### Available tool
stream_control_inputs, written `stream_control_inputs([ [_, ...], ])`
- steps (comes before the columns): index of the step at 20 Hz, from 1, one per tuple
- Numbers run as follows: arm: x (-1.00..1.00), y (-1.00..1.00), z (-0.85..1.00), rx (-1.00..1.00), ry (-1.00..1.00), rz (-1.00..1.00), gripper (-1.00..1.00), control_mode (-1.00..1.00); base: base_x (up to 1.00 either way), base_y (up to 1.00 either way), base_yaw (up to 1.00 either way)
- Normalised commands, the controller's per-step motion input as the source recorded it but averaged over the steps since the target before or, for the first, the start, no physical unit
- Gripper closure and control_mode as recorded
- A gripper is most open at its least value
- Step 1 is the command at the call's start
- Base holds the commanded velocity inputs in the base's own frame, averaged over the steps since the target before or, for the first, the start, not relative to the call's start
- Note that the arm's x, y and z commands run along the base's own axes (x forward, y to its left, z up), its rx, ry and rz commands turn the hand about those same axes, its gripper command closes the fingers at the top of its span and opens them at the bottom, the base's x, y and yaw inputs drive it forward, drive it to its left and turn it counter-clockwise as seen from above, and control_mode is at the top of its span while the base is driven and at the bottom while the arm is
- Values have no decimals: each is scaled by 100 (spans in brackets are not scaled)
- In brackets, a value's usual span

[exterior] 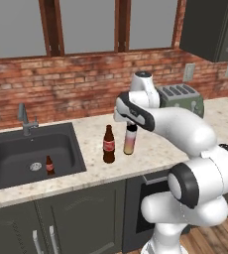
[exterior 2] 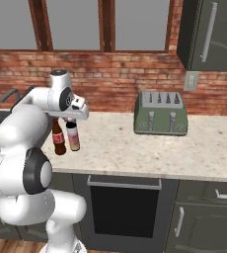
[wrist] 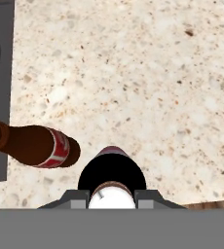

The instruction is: Place the large bottle from the dining counter next to the other large bottle outside the sink, and place the small bottle from the dining counter next to the other small bottle inside the sink.

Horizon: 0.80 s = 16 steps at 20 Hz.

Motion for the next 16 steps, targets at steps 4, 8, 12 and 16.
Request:
stream_control_inputs([
  [4,0,0,-8,0,8,0,100,-100,0,0,0],
  [8,0,0,-7,0,7,0,100,-100,0,0,0],
  [12,1,0,-12,0,0,0,100,-100,0,0,0],
  [16,9,3,-10,0,0,0,100,-100,0,0,0],
])
